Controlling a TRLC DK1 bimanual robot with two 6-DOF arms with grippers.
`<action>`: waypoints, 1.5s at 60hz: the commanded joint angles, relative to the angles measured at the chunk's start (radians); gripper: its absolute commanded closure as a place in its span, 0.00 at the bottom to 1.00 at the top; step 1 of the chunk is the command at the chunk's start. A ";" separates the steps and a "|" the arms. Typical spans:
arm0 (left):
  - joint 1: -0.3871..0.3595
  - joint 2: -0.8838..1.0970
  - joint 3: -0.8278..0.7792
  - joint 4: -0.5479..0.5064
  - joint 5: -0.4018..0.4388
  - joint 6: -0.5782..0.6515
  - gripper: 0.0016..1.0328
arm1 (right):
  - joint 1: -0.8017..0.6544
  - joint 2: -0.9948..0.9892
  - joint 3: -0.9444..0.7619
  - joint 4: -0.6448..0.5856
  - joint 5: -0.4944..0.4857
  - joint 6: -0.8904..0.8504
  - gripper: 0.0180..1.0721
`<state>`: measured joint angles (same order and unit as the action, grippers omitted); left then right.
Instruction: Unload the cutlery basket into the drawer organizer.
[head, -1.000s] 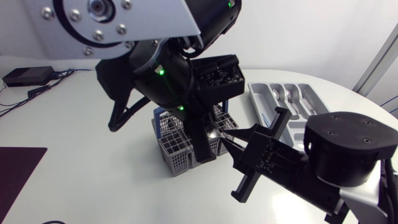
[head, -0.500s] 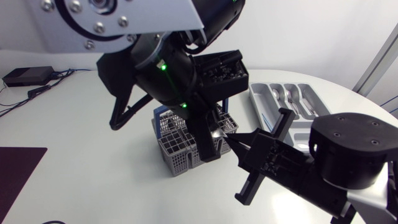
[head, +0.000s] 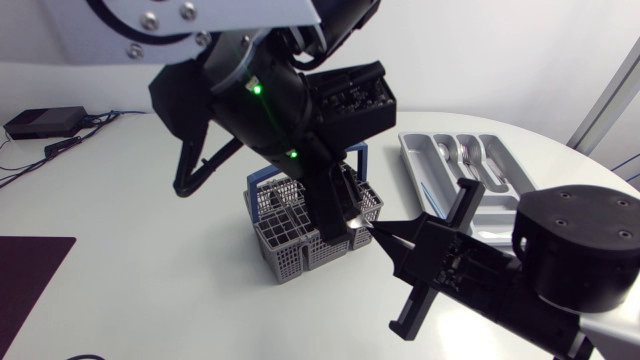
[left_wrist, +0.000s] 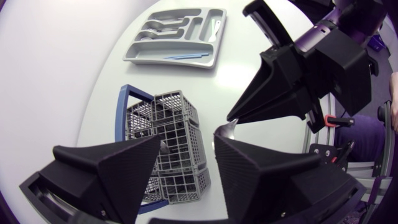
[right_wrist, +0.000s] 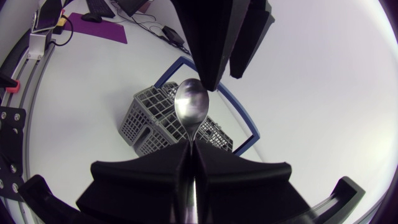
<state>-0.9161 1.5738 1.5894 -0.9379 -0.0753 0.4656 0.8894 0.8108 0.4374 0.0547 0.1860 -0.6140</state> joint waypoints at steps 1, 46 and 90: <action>0.025 0.020 0.038 -0.006 -0.004 -0.030 0.06 | 0.003 -0.048 -0.023 -0.035 -0.008 -0.016 0.95; 0.086 0.032 -0.095 0.160 -0.127 -0.033 0.06 | -0.819 -0.121 -0.039 -0.342 -0.720 -0.420 0.95; 0.054 0.107 -0.129 0.192 -0.224 -0.042 0.07 | -1.379 0.683 0.397 -0.538 -0.881 -1.170 0.95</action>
<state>-0.8536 1.6516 1.4670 -0.7563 -0.2939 0.4408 -0.4595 1.4097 0.7773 -0.4648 -0.7109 -1.6863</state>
